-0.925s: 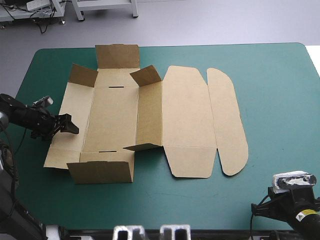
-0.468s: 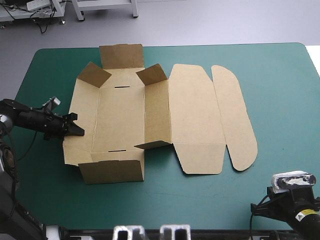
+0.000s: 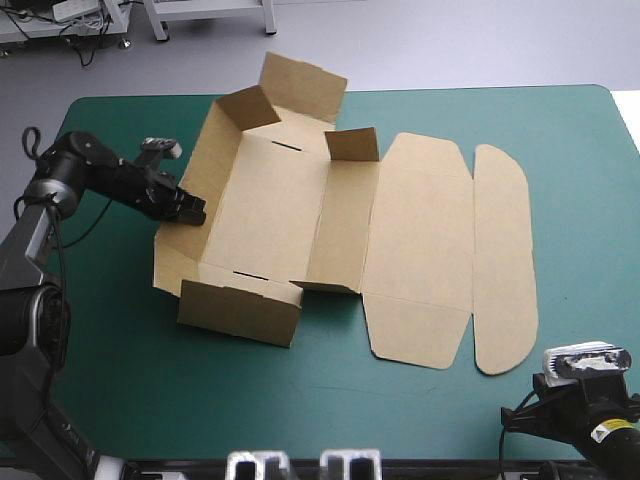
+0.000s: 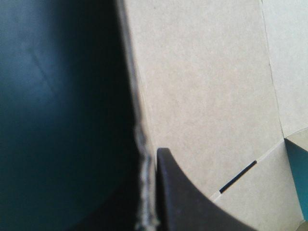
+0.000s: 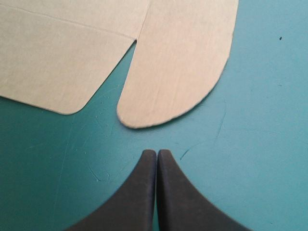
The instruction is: Fold the box
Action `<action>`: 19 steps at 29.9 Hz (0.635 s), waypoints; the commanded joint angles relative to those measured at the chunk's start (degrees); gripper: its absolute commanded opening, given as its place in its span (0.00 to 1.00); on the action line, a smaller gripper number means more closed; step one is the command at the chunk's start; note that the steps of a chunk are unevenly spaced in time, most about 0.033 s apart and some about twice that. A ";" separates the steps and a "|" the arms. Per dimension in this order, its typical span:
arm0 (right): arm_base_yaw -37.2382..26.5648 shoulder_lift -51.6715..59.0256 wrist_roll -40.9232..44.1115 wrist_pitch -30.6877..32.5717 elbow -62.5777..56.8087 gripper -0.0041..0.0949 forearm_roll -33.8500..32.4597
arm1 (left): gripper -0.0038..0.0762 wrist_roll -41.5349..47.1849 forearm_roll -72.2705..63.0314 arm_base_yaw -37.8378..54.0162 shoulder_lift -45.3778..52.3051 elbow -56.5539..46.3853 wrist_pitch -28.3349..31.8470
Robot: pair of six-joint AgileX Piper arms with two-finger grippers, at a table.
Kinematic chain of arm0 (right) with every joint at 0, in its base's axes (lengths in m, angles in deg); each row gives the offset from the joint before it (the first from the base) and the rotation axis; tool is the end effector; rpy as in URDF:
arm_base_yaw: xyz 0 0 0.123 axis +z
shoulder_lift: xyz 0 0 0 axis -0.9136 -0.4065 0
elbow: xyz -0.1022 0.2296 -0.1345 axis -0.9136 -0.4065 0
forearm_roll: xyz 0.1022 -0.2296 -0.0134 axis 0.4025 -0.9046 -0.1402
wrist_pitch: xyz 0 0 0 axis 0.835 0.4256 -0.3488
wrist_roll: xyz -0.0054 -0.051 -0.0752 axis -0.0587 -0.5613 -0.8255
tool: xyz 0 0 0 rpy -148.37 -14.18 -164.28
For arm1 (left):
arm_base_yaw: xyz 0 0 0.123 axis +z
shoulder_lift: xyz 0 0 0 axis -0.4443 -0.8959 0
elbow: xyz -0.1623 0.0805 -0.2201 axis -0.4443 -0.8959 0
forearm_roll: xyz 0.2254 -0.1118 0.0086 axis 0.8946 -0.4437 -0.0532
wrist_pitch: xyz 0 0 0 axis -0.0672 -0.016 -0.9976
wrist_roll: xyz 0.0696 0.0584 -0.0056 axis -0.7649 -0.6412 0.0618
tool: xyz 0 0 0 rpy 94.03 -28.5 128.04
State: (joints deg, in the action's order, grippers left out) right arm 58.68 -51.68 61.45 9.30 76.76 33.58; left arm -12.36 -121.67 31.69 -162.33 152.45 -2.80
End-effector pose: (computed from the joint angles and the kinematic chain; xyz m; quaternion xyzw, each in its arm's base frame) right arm 0.0372 0.0135 0.2682 -0.0600 0.9175 0.0334 0.3919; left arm 0.3740 -0.0132 0.2772 0.1954 0.9371 -0.2350 0.1685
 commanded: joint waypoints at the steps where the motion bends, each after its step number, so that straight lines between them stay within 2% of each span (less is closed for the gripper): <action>1: 0.16 -0.69 -0.63 -2.49 1.41 0.04 0.85 | 0.04 -0.78 5.99 -6.33 3.41 10.58 -4.70; 4: 0.16 -0.69 -0.63 -2.49 1.41 0.04 1.01 | 0.04 -4.51 12.37 -11.31 3.41 18.46 -4.66; 10: 0.16 -0.69 -0.63 -2.40 1.41 0.04 1.01 | 0.04 -11.03 16.85 -18.85 3.41 29.12 -3.27; 15: 0.16 -0.69 -0.89 -2.36 1.76 0.04 1.57 | 0.04 -17.28 21.76 -25.37 3.41 32.69 -4.62; 19: 0.16 -0.69 -0.89 -2.27 4.09 0.04 1.35 | 0.04 -18.90 28.63 -32.48 3.69 32.76 -4.62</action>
State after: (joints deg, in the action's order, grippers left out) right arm 58.68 -51.68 61.20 9.81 77.58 34.03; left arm -29.34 -96.24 3.54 -162.15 183.24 -5.70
